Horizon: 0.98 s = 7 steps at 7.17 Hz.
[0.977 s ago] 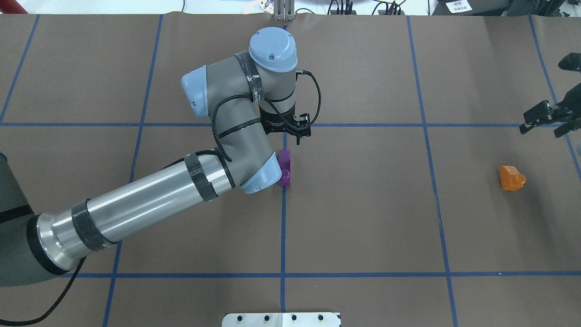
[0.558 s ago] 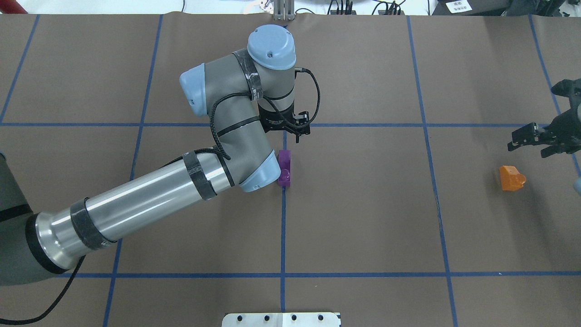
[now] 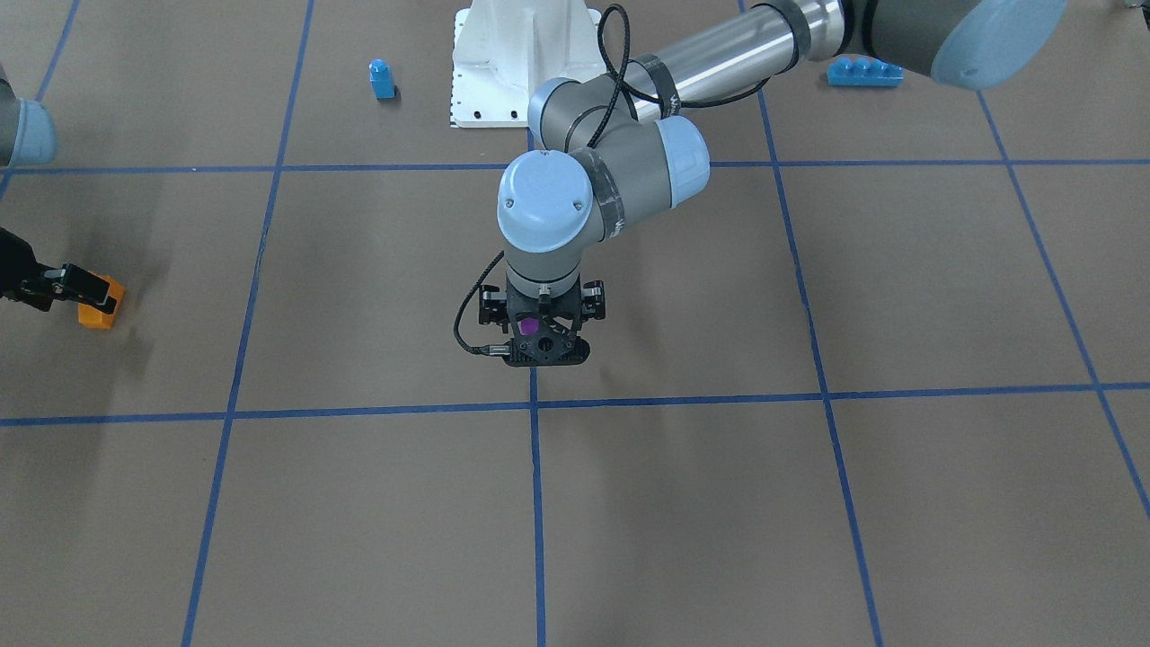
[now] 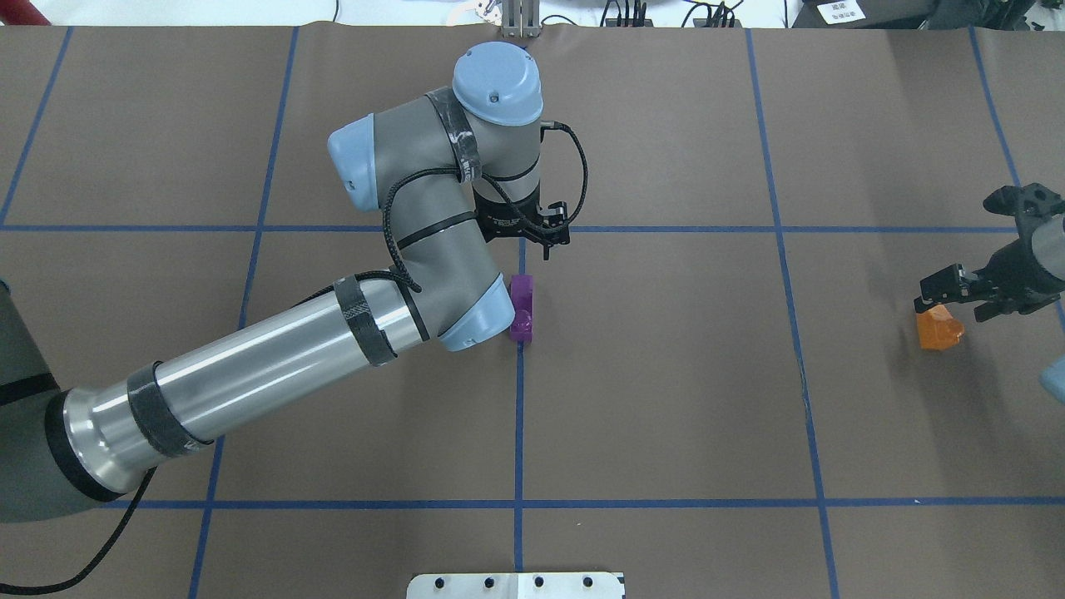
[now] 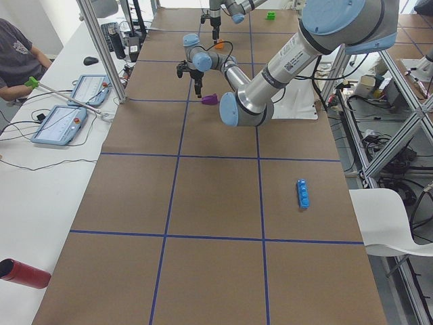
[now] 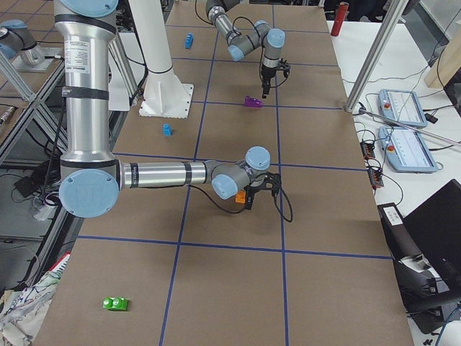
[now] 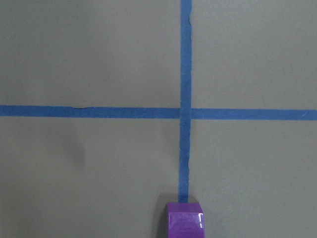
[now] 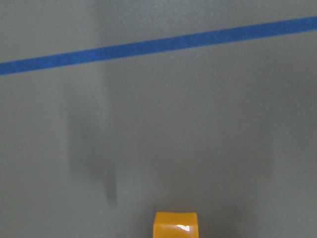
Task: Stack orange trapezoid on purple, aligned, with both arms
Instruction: 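Release the purple block with the left gripper while the right grasps the orange block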
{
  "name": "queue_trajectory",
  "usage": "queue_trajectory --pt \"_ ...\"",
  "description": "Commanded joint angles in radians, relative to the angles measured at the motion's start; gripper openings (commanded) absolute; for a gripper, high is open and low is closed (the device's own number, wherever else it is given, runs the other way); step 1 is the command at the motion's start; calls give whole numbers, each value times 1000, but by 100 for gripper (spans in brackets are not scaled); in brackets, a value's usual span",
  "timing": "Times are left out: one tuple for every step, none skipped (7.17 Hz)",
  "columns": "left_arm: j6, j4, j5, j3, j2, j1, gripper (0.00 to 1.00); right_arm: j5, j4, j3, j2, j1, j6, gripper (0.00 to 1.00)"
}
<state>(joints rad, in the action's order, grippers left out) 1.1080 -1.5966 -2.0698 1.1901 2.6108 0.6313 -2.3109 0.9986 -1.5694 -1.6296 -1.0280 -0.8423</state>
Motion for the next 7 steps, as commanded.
queue_trajectory --pt "9 1 0 17 -2 2 100 1 -37 0 -30 32 -1 93" --pt "10 1 0 17 -2 1 100 2 -37 0 -27 35 -1 48" --pt "9 1 0 17 -3 1 100 2 -37 2 -23 36 -1 0" --pt "10 1 0 17 -5 1 100 1 -37 -1 -18 36 -1 0" --pt "9 1 0 20 -5 1 100 1 -37 -3 -13 36 0 0" --pt "6 1 -1 38 -8 10 100 -7 -23 -33 -9 36 -3 0" --pt "-5 6 -6 77 -18 28 100 -10 47 -91 8 29 -3 0"
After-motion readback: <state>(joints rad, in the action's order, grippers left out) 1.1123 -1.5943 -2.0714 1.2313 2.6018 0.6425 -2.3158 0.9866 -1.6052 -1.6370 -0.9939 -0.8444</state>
